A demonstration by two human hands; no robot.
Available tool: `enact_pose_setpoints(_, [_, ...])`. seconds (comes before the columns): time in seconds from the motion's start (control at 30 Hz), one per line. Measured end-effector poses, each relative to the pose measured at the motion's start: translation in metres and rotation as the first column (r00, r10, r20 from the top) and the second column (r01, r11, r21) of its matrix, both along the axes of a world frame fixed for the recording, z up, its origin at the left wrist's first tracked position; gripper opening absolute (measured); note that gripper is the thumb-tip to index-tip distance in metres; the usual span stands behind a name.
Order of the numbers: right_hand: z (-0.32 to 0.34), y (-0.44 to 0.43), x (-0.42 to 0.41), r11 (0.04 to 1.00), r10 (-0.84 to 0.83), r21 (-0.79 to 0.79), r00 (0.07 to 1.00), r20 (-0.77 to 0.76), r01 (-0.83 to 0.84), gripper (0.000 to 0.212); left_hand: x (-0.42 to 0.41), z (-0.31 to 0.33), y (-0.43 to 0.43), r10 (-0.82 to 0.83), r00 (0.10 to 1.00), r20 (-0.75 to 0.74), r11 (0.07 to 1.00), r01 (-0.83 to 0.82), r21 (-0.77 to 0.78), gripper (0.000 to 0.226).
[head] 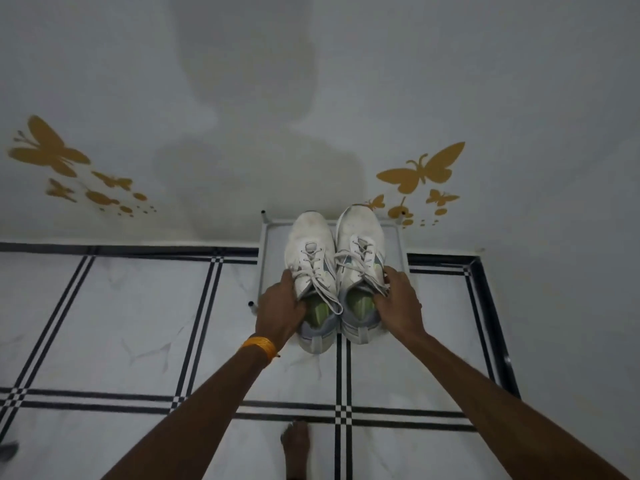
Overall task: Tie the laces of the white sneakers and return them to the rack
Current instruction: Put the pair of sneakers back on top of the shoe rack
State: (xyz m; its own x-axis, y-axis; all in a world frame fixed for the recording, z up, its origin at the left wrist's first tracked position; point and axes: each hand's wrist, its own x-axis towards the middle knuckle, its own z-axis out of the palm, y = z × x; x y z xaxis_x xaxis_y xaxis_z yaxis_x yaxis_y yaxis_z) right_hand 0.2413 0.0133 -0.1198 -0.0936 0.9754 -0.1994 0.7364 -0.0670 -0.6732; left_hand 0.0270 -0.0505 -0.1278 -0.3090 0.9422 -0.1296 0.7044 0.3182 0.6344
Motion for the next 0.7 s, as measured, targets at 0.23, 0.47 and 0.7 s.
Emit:
enact_pose_setpoints(0.23, [-0.117,0.089,-0.037,0.999,-0.028,-0.032,0.999,0.037,0.03,0.038,-0.037,-0.122,0.099,-0.047,0.997,-0.061,0.998,0.045,-0.035,0.056])
enact_pose_setpoints(0.47, [-0.221,0.128,-0.035,0.985,-0.024,-0.169,0.995,0.097,0.04,0.039,-0.037,-0.228,0.133,-0.086,0.993,-0.082,0.991,0.077,-0.106,0.05])
enact_pose_setpoints(0.7, [-0.254,0.153,-0.036,0.985,-0.026,-0.169,0.997,0.074,0.038,0.04,-0.039,-0.262,0.166,-0.039,0.999,-0.035,0.995,0.035,-0.094,0.046])
